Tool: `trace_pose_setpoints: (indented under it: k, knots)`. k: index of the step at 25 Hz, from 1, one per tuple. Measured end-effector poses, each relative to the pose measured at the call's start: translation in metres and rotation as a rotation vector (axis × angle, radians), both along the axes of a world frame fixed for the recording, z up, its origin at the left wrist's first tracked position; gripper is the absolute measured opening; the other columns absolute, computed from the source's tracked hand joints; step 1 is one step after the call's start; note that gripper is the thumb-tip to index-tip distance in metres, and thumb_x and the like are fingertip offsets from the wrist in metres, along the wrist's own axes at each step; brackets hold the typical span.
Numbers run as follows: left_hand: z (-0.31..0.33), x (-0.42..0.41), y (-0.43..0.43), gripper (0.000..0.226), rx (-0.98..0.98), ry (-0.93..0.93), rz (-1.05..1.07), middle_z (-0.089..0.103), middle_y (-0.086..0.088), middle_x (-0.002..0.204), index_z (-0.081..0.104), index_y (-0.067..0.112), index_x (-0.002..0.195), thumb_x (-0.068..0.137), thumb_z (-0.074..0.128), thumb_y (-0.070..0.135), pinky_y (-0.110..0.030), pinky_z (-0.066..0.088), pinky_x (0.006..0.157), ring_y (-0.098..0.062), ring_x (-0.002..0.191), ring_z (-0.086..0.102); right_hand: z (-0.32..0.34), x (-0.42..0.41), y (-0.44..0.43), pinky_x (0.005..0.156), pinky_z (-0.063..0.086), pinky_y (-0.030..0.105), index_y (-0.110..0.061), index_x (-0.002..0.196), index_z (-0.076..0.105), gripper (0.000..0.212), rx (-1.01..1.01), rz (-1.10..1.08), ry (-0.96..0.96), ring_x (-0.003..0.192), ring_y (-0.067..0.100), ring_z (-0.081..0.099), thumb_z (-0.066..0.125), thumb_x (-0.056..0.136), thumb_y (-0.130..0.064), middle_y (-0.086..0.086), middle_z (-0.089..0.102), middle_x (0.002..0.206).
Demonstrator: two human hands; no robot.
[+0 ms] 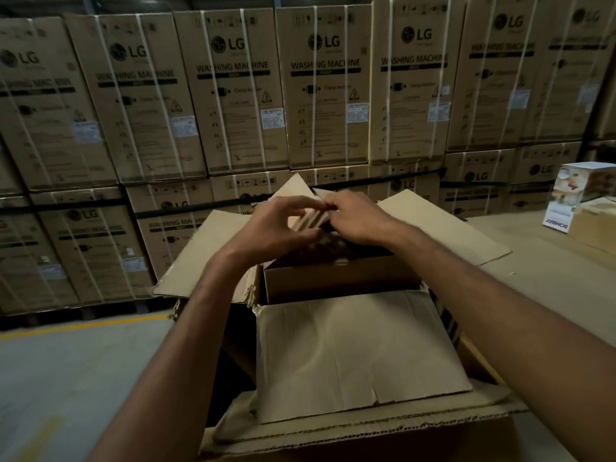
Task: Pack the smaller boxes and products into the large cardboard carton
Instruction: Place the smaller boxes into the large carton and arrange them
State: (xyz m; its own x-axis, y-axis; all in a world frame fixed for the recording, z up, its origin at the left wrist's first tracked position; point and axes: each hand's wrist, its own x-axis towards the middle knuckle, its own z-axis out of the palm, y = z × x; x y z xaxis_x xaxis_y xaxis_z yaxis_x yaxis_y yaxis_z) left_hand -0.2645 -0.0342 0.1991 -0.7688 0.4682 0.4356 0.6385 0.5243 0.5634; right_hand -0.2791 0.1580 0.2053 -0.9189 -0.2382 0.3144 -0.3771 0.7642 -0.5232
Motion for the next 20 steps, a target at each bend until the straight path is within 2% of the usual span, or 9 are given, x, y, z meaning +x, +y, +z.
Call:
trace_pose_setpoints:
  k: [2, 4, 6, 8, 10, 11, 14, 17, 20]
  knots:
    - [0.011, 0.01, -0.024, 0.053, 0.112, 0.005, 0.031, 0.06, 0.009, 0.139, 0.061, 0.027, 0.137, 0.088, 0.078, 0.017, -0.025, 0.055, 0.094, -0.004, 0.124, 0.059, 0.011, -0.004, -0.028, 0.088, 0.057, 0.049, -0.027, 0.106, 0.072, 0.029, -0.184, 0.073, 0.002, 0.101, 0.027, 0.069, 0.044, 0.108, -0.02, 0.002, 0.072, 0.106]
    - [0.023, 0.022, -0.048, 0.052, 0.183, -0.029, 0.1, 0.058, 0.01, 0.138, 0.057, 0.028, 0.136, 0.089, 0.077, 0.02, -0.026, 0.06, 0.085, -0.005, 0.114, 0.065, 0.016, -0.003, -0.058, 0.087, 0.054, 0.036, -0.022, 0.12, 0.071, 0.032, -0.325, 0.209, -0.091, 0.111, 0.021, 0.065, 0.043, 0.108, -0.012, 0.002, 0.07, 0.117]
    - [0.028, 0.031, -0.07, 0.037, 0.282, -0.07, 0.224, 0.061, 0.009, 0.128, 0.058, 0.027, 0.128, 0.094, 0.071, 0.03, -0.029, 0.061, 0.074, -0.007, 0.102, 0.07, 0.012, -0.003, -0.083, 0.093, 0.049, 0.028, -0.018, 0.134, 0.066, 0.039, -0.305, 0.293, -0.152, 0.124, 0.017, 0.059, 0.043, 0.106, -0.004, 0.003, 0.067, 0.132]
    - [0.024, 0.035, -0.091, 0.023, 0.336, -0.009, 0.431, 0.067, 0.005, 0.11, 0.063, 0.023, 0.112, 0.095, 0.07, 0.037, -0.029, 0.059, 0.066, -0.01, 0.088, 0.072, 0.002, -0.005, -0.102, 0.107, 0.045, 0.035, -0.019, 0.14, 0.063, 0.045, -0.218, 0.269, -0.125, 0.134, 0.019, 0.052, 0.044, 0.103, -0.003, 0.002, 0.06, 0.145]
    - [0.012, 0.032, -0.115, 0.016, 0.175, 0.046, 0.681, 0.07, 0.002, 0.099, 0.067, 0.02, 0.098, 0.092, 0.072, 0.035, -0.036, 0.06, 0.069, -0.014, 0.084, 0.069, -0.013, -0.006, -0.115, 0.108, 0.044, 0.033, -0.022, 0.136, 0.068, 0.045, -0.127, 0.229, -0.119, 0.133, 0.019, 0.053, 0.048, 0.1, -0.003, 0.0, 0.062, 0.143]
    - [0.004, 0.029, -0.122, 0.013, 0.035, -0.012, 0.741, 0.07, 0.001, 0.099, 0.069, 0.02, 0.096, 0.092, 0.073, 0.032, -0.037, 0.058, 0.073, -0.013, 0.085, 0.067, -0.02, -0.006, -0.119, 0.106, 0.043, 0.029, -0.021, 0.132, 0.071, 0.044, -0.057, 0.228, -0.117, 0.13, 0.017, 0.055, 0.051, 0.098, -0.003, -0.002, 0.066, 0.139]
    - [-0.026, 0.018, -0.127, 0.013, -0.254, -0.242, 0.647, 0.068, 0.001, 0.114, 0.073, 0.02, 0.101, 0.091, 0.074, 0.029, -0.034, 0.052, 0.083, -0.015, 0.102, 0.062, -0.03, -0.001, -0.124, 0.108, 0.045, 0.03, -0.021, 0.128, 0.073, 0.038, 0.135, 0.256, -0.111, 0.126, 0.015, 0.059, 0.056, 0.097, -0.006, -0.003, 0.07, 0.133]
    - [-0.023, 0.015, -0.1, 0.005, -0.225, -0.116, 0.695, 0.069, 0.004, 0.114, 0.071, 0.03, 0.093, 0.092, 0.072, 0.034, -0.042, 0.053, 0.094, -0.017, 0.107, 0.063, -0.024, 0.0, -0.107, 0.107, 0.05, 0.039, -0.022, 0.13, 0.071, 0.037, 0.115, 0.156, -0.043, 0.123, 0.017, 0.061, 0.057, 0.099, -0.008, -0.002, 0.069, 0.132]
    - [-0.002, 0.013, -0.052, 0.004, -0.254, 0.054, 0.696, 0.067, 0.009, 0.106, 0.072, 0.034, 0.096, 0.095, 0.068, 0.033, -0.042, 0.05, 0.097, -0.012, 0.101, 0.059, -0.018, 0.005, -0.068, 0.091, 0.058, 0.042, -0.02, 0.123, 0.072, 0.029, 0.317, -0.073, 0.161, 0.104, 0.022, 0.066, 0.063, 0.097, -0.012, 0.004, 0.071, 0.117]
